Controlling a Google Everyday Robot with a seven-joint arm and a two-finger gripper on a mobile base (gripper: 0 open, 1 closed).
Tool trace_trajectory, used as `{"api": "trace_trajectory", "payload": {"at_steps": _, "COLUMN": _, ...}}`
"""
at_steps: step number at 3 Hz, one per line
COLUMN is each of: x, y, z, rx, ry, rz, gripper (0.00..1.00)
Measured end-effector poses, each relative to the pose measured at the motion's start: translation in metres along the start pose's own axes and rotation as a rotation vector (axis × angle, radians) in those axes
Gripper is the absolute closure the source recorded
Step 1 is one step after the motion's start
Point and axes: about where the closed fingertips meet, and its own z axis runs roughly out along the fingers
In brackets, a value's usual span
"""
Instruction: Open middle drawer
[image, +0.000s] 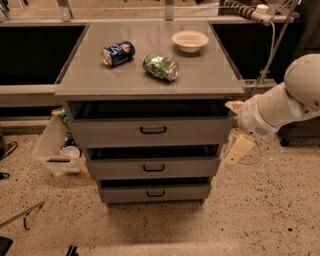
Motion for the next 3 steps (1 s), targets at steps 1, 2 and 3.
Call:
{"api": "trace_trajectory", "payload": {"at_steps": 1, "x": 0.000, "y": 0.000, "z": 0.000, "rx": 0.000, "ry": 0.000, "rz": 0.000, "gripper": 0.00}}
{"api": "trace_trajectory", "payload": {"at_steps": 2, "x": 0.006, "y": 0.008, "z": 0.008, "rx": -0.020, "ry": -0.012, "rz": 0.015, "gripper": 0.00}}
{"api": "trace_trajectory", "payload": {"at_steps": 3, "x": 0.023, "y": 0.030, "z": 0.048, "rx": -0.057, "ry": -0.069, "rz": 0.053, "gripper": 0.00}}
